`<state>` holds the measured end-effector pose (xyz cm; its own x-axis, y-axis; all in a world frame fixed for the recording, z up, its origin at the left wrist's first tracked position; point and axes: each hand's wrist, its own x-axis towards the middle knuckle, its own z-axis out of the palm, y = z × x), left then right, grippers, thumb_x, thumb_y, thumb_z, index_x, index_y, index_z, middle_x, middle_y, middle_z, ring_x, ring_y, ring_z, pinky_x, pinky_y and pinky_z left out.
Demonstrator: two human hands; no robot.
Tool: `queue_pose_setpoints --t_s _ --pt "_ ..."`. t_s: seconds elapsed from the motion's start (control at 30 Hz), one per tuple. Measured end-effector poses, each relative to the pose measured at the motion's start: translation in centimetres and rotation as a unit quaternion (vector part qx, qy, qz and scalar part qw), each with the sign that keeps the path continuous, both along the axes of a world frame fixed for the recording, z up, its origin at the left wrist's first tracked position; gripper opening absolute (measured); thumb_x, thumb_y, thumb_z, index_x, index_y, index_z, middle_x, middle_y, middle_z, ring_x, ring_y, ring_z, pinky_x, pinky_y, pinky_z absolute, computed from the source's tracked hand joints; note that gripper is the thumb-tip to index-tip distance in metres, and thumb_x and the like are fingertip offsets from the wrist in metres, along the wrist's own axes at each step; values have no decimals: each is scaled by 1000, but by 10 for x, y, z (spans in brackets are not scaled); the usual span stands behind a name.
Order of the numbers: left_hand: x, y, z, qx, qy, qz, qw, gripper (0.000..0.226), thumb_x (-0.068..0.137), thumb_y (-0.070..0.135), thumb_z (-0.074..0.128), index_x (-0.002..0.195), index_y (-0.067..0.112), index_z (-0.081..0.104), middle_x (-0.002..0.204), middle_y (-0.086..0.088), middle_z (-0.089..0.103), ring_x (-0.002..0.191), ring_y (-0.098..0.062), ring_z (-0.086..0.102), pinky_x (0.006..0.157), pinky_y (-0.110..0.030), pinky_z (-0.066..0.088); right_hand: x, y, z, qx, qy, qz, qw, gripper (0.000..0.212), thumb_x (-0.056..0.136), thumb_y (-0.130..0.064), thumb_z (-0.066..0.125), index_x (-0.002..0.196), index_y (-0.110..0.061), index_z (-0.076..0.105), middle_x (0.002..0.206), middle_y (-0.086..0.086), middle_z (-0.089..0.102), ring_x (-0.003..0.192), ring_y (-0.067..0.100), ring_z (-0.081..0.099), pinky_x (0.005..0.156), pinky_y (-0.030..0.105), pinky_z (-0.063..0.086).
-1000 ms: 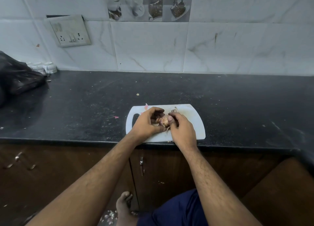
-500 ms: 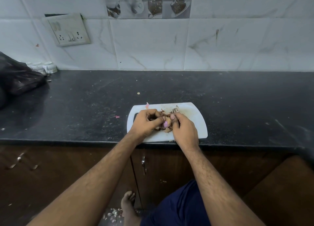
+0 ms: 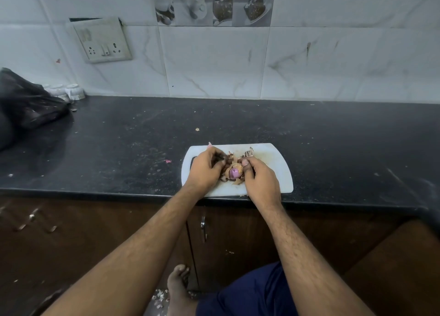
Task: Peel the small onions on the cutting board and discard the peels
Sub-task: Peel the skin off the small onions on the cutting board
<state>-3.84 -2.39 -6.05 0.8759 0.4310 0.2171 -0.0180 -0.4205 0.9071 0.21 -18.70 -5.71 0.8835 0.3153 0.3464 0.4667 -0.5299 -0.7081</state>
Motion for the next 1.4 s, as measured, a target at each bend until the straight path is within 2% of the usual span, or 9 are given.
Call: queue_pose_setpoints --t_s 0.17,0.3,0.37,0.57,0.77,0.87,1.1,1.3,1.4 --pt "-4 0 7 -111 12 -65 992 37 92 12 58 128 21 61 127 -1 69 114 -14 69 94 -34 60 2 4 -3 -4 -2 -30 1000 24 106 -32 45 95 -23 65 87 -10 66 77 10 61 65 34 53" --pt "-9 -3 6 18 44 -144 988 58 85 30 84 136 19 58 129 6 66 117 -6 65 98 -20 53 3 5 -5 -4 -14 -36 999 27 106 -32 43 97 -20 65 93 -6 64 79 14 60 70 40 55" --pt "-7 -3 3 18 42 -138 989 62 80 28 90 133 17 59 124 8 68 116 -6 66 100 -22 53 4 4 -4 2 -5 -29 1000 26 106 -33 44 104 -21 67 101 -7 66 85 13 61 74 38 55" --pt "-7 1 -1 -52 -7 -99 994 49 70 33 94 111 22 69 109 2 77 109 -18 73 102 -47 57 0 -3 -2 62 2 25 998 19 104 -31 52 118 -29 65 112 -13 67 98 6 61 83 27 51" --pt "-9 -6 3 -26 -22 -92 995 35 79 15 90 109 17 71 106 3 78 106 -11 73 103 -37 56 6 -10 1 67 42 77 994 24 96 -42 64 117 -31 68 111 -17 64 96 -2 60 80 13 46" --pt "-9 -4 3 -66 -15 -103 992 29 80 13 88 102 23 72 107 -1 79 108 -19 75 103 -50 57 6 -8 0 53 18 63 996 14 97 -36 65 108 -28 68 103 -15 63 91 0 60 74 15 46" --pt "-10 -4 3 -72 -12 -107 992 23 82 11 87 94 22 71 103 -7 79 105 -29 75 100 -57 57 6 1 -3 9 -40 7 999 11 103 -27 51 93 -25 54 94 -13 58 78 9 56 58 28 42" --pt "-9 -4 3 -54 -16 -99 994 22 81 20 88 91 33 73 101 2 79 102 -21 75 97 -54 59 6 5 -7 9 -15 -28 999 12 105 -24 47 98 -23 56 90 -9 65 79 13 63 64 34 52" --pt "-9 -5 3 -41 -18 -82 996 15 85 23 85 94 24 73 95 2 80 94 -16 74 93 -48 60 3 0 -8 32 -32 31 999 18 105 -31 48 115 -25 63 106 -12 66 92 6 62 76 25 53"
